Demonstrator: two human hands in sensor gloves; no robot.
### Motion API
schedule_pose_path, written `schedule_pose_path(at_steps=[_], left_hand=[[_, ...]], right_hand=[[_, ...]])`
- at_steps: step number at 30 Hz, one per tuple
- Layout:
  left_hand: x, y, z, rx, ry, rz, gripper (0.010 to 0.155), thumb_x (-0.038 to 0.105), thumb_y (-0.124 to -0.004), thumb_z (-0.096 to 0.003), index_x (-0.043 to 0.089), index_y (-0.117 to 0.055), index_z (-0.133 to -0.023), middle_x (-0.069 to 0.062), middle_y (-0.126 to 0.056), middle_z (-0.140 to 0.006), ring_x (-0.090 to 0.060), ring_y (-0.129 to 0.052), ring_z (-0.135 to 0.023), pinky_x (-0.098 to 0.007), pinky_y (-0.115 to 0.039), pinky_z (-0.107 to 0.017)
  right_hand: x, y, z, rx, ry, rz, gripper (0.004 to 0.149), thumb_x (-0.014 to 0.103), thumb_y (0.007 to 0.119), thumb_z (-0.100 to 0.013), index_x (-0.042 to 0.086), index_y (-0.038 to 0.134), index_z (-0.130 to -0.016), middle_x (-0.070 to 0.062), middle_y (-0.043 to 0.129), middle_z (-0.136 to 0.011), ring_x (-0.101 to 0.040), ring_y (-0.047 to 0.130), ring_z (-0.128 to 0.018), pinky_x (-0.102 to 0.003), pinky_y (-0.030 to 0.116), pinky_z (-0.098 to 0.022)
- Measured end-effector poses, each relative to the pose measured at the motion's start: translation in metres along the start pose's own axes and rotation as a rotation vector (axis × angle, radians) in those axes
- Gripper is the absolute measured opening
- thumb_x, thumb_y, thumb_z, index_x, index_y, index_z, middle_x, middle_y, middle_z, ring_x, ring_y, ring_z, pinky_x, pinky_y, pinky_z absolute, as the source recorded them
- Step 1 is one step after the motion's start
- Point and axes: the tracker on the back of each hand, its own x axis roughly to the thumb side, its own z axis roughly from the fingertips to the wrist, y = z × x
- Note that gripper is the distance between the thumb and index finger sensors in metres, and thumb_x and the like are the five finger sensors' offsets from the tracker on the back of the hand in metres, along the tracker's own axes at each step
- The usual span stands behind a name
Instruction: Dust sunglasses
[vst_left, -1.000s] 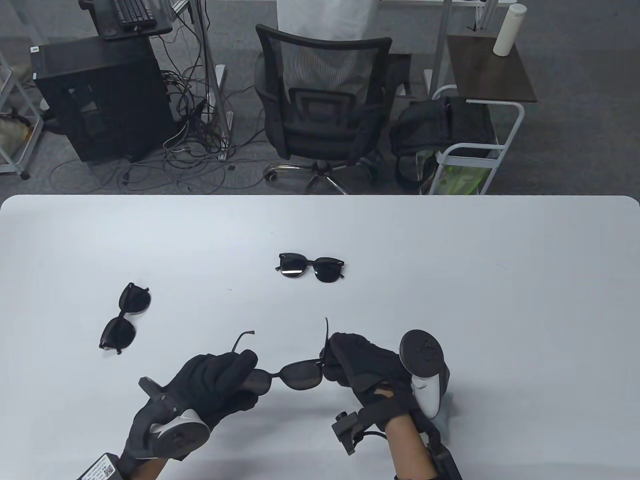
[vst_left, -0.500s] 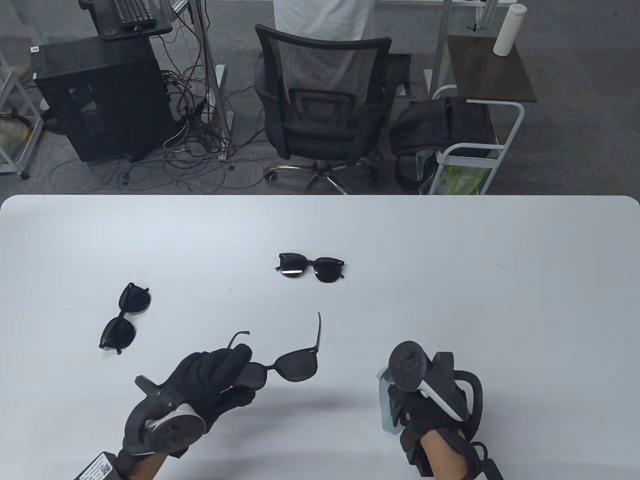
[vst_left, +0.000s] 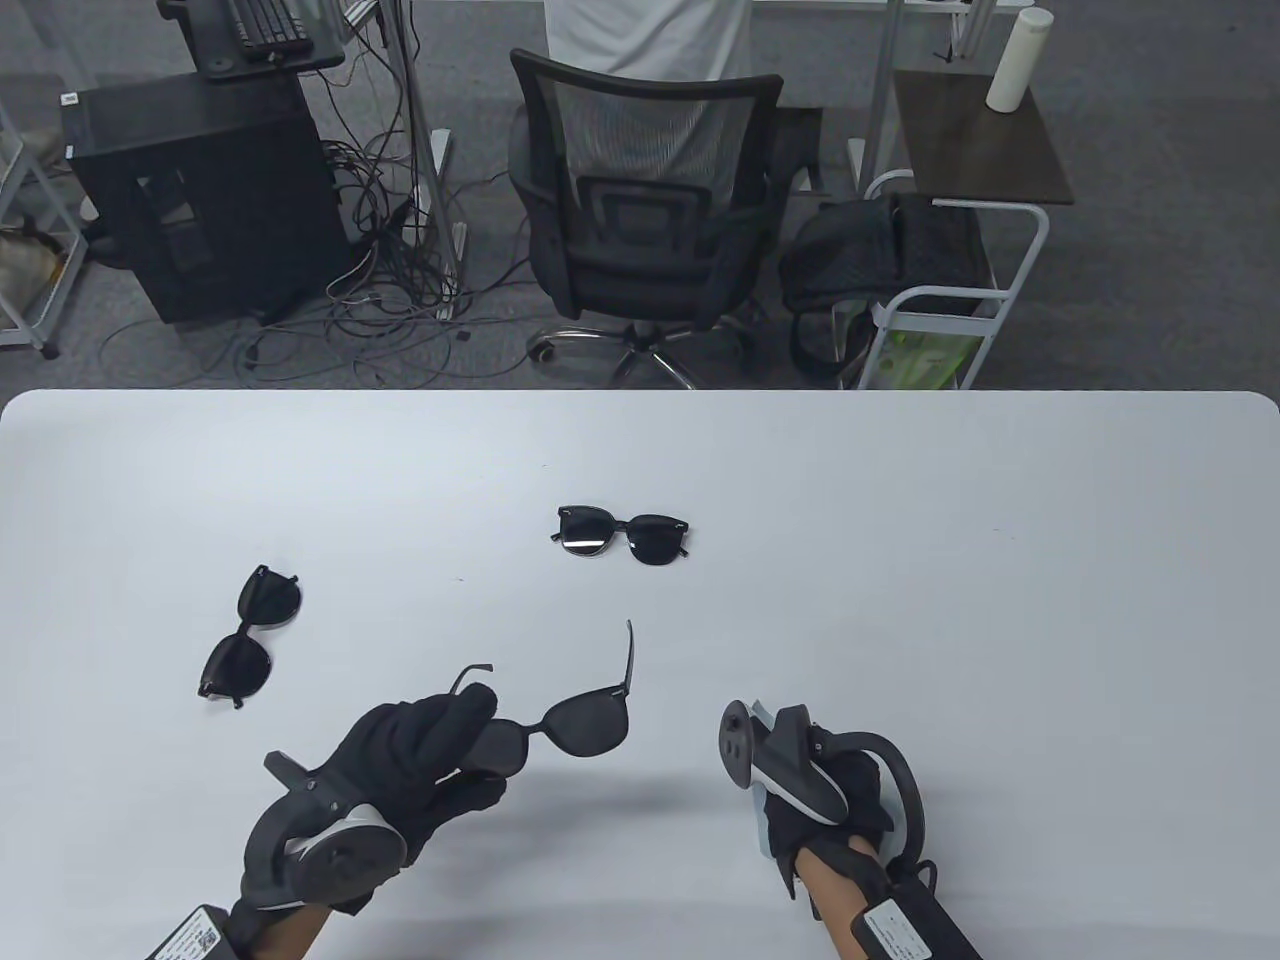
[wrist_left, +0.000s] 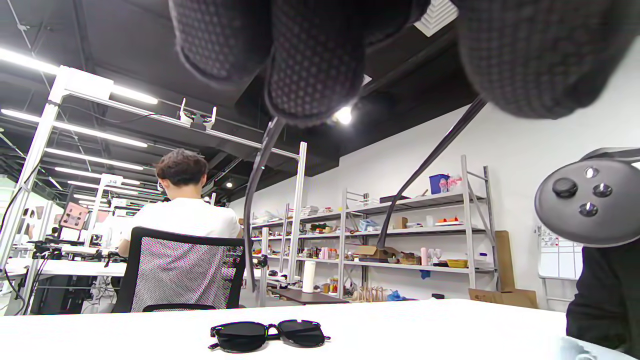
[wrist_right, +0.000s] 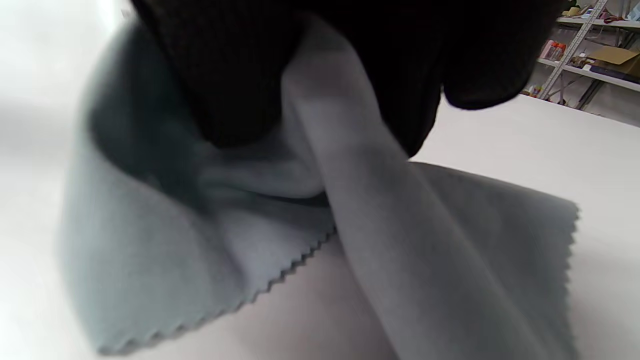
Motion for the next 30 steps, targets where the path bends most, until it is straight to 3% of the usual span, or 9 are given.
schedule_pose_path(at_steps=[7,9,11,14,18,24,30], left_hand=[[-0.003,0.012,-0.005,0.054,0.034,0.027,0.092,0.063,-0.085,-0.0325,0.033,-0.04,-0.107,0.008,-0.069,-0.09,-0.004,-0.095,-0.058,-0.036,-0.082,-0.056],[-0.006,0.018,-0.007,0.083,0.055,0.039,0.092,0.063,-0.084,-0.0329,0.033,-0.039,-0.107,0.008,-0.069,-0.09,-0.004,-0.095,-0.058,-0.037,-0.082,-0.057],[-0.01,0.025,-0.012,0.107,0.086,0.058,0.092,0.063,-0.084,-0.0333,0.033,-0.039,-0.107,0.008,-0.069,-0.091,-0.004,-0.095,-0.059,-0.037,-0.082,-0.057],[-0.014,0.035,-0.019,0.151,0.136,0.049,0.092,0.063,-0.084,-0.0335,0.032,-0.039,-0.107,0.008,-0.069,-0.09,-0.004,-0.095,-0.058,-0.037,-0.082,-0.056],[-0.013,0.039,-0.019,0.213,0.206,0.107,0.091,0.063,-0.084,-0.0342,0.031,-0.039,-0.107,0.007,-0.069,-0.09,-0.005,-0.095,-0.058,-0.037,-0.081,-0.056],[-0.007,0.033,-0.007,0.236,0.22,0.134,0.092,0.063,-0.083,-0.0349,0.031,-0.038,-0.108,0.007,-0.069,-0.091,-0.005,-0.095,-0.059,-0.037,-0.081,-0.056],[0.017,0.023,-0.002,0.187,0.132,0.086,0.092,0.063,-0.084,-0.0343,0.031,-0.04,-0.108,0.007,-0.07,-0.09,-0.006,-0.095,-0.058,-0.038,-0.082,-0.056]], right_hand=[[-0.001,-0.049,0.026,-0.369,-0.121,-0.688,0.038,0.036,0.084,-0.04,0.029,0.08,-0.076,0.004,0.098,-0.071,-0.02,0.101,-0.061,-0.042,0.085,-0.051],[0.002,-0.059,0.029,-0.4,-0.179,-0.865,0.038,0.037,0.083,-0.041,0.03,0.077,-0.078,0.005,0.096,-0.074,-0.019,0.099,-0.065,-0.041,0.083,-0.054],[0.007,-0.071,0.032,-0.368,-0.256,-1.115,0.038,0.037,0.082,-0.043,0.03,0.075,-0.08,0.006,0.094,-0.078,-0.019,0.097,-0.069,-0.041,0.081,-0.057],[0.022,-0.08,0.029,-0.204,-0.436,-1.502,0.04,0.038,0.079,-0.046,0.03,0.07,-0.084,0.006,0.09,-0.082,-0.019,0.094,-0.073,-0.041,0.078,-0.061],[0.046,-0.072,0.024,-0.001,-0.61,-1.831,0.042,0.042,0.077,-0.049,0.029,0.066,-0.088,0.005,0.086,-0.087,-0.019,0.09,-0.078,-0.042,0.075,-0.065],[0.073,-0.04,0.024,0.191,-0.688,-1.967,0.045,0.043,0.076,-0.051,0.028,0.063,-0.091,0.004,0.084,-0.089,-0.02,0.088,-0.08,-0.044,0.071,-0.067],[0.09,-0.037,0.038,0.165,-0.721,-1.836,0.054,0.047,0.077,-0.049,0.025,0.058,-0.095,0.003,0.081,-0.092,-0.021,0.087,-0.082,-0.044,0.071,-0.067]])
